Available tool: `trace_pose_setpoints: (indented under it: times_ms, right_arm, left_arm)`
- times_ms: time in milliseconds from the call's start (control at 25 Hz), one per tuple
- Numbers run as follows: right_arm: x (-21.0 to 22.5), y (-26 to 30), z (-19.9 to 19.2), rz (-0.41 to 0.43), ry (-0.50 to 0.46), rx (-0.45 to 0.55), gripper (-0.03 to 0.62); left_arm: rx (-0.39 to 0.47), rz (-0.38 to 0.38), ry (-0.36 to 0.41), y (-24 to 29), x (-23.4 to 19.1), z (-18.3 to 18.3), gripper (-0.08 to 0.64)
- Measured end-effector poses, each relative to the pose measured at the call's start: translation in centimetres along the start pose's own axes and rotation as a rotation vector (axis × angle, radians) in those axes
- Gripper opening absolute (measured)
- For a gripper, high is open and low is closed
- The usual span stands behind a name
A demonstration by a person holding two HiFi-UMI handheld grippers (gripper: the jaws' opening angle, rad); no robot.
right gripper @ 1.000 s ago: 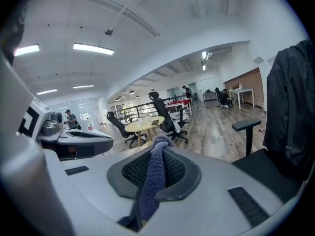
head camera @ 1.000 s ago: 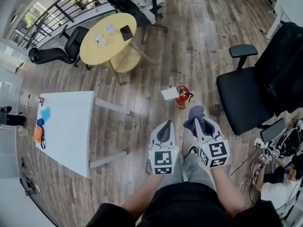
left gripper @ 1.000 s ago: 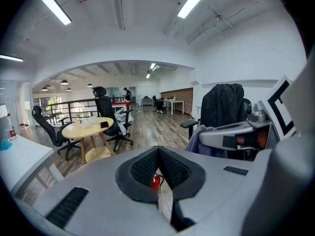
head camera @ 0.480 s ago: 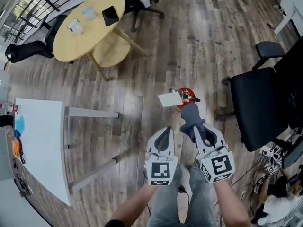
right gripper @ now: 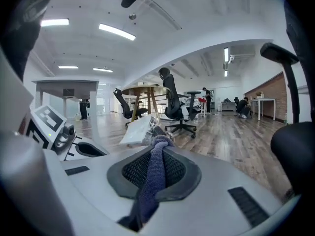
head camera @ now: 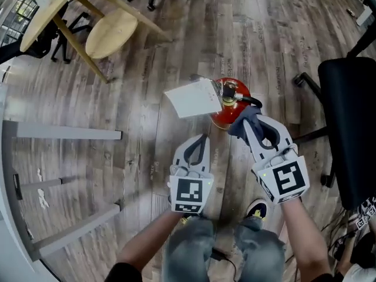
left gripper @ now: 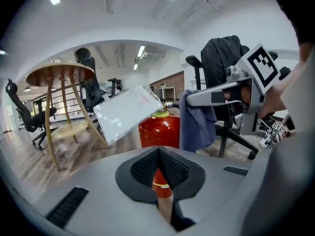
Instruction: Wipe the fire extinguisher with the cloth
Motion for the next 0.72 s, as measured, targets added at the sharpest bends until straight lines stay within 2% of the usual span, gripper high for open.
trace_pose_setpoints:
  times_ms: [120,200,280,360,440,560,640,720]
  right_arm:
    - [0.6,1.5,-4.4,0.03,-0.06,0.144,0.032]
    - [1.2,1.4,-5.8,0.056,-0.101,0.278,0.032]
    - [2.1,1.2,-7.4,0.062,-0.124,0.347,0.032]
    - [2.9,1.6,-10.6,0.057,-0.108,0.341,0.032]
    - [3.3,2.7,-15.3,0.05,-0.068,0.307,0.032]
    - [3.6,4.4,-22.0,0.001,-0.028,0.167,0.031]
    - [2.9,5.0,-23.8,0.02,-0.065,0.069,0.032]
    - [1.6,4.5,-22.1,0.069,-0.112,0.116,0.032]
  left_arm:
    - [0.067,0.008,0.015,4.6,0.1,-4.8,0.01]
    - [0.099,0.02,0.007,7.1,0.6,-7.4,0.01]
    - [0.136,0.025,0.022,8.8,1.3,-9.1,0.011]
    - [0.175,0.021,0.052,9.6,2.0,-10.3,0.01]
    - [0.193,0.017,0.041,9.6,2.5,-11.5,0.011]
    - [0.184,0.017,-0.019,9.8,3.5,-12.5,0.011]
    - [0.194,-0.001,-0.022,9.6,4.2,-12.3,0.011]
    - [0.211,-0.012,0.011,9.3,4.3,-12.2,0.01]
Point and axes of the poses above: the fingertips, and each gripper's own axes: y forward along the fingers, x to its right, z out of its top, the point moved 7 cm from there along -y, backward along the fingers, and after that the axes turned 5 degrees about y, right-handed, at the moved point
